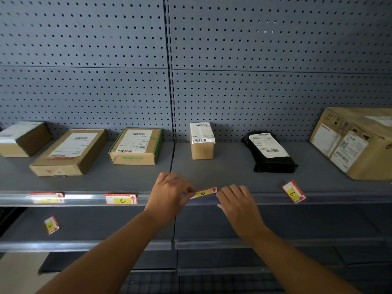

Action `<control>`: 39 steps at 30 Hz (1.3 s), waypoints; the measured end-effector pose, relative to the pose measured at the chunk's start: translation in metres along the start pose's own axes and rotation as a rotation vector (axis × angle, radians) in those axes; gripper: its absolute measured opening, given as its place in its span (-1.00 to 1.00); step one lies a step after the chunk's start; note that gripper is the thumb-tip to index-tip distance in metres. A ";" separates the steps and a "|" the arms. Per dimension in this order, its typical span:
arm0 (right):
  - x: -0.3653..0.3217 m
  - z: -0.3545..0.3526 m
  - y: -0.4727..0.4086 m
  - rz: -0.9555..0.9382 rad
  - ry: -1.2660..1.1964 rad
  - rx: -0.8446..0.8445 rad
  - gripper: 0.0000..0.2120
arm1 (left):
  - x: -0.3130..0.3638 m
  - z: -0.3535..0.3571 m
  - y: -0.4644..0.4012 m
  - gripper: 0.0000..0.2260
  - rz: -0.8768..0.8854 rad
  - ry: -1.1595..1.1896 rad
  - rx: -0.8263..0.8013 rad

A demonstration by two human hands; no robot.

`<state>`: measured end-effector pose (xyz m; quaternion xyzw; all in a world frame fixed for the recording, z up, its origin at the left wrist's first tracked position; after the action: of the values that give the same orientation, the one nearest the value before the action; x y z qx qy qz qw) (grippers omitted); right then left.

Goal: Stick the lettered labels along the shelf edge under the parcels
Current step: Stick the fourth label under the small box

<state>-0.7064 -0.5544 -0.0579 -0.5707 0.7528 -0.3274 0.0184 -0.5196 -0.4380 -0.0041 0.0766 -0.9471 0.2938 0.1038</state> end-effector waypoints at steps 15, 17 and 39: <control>-0.010 -0.005 0.010 0.058 -0.043 0.017 -0.77 | 0.011 0.001 -0.005 -0.96 0.015 -0.040 0.012; -0.011 -0.006 0.011 0.065 -0.048 0.001 -0.76 | 0.013 0.001 -0.007 -0.96 0.023 -0.032 0.017; -0.026 -0.021 0.003 0.053 -0.141 -0.034 -0.49 | 0.027 0.015 0.017 -0.86 -0.013 -0.197 -0.056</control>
<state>-0.7089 -0.5217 -0.0520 -0.5723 0.7700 -0.2730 0.0703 -0.5512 -0.4352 -0.0188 0.1083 -0.9600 0.2576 0.0140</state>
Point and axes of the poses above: each hand's wrist, its own y-axis away from the middle knuckle, its own z-axis out of the palm, x = y × z, the point moved 3 cm from there along -y, towards the middle knuckle, and after that the axes turned 9 degrees about -z, right-handed, at the moved point
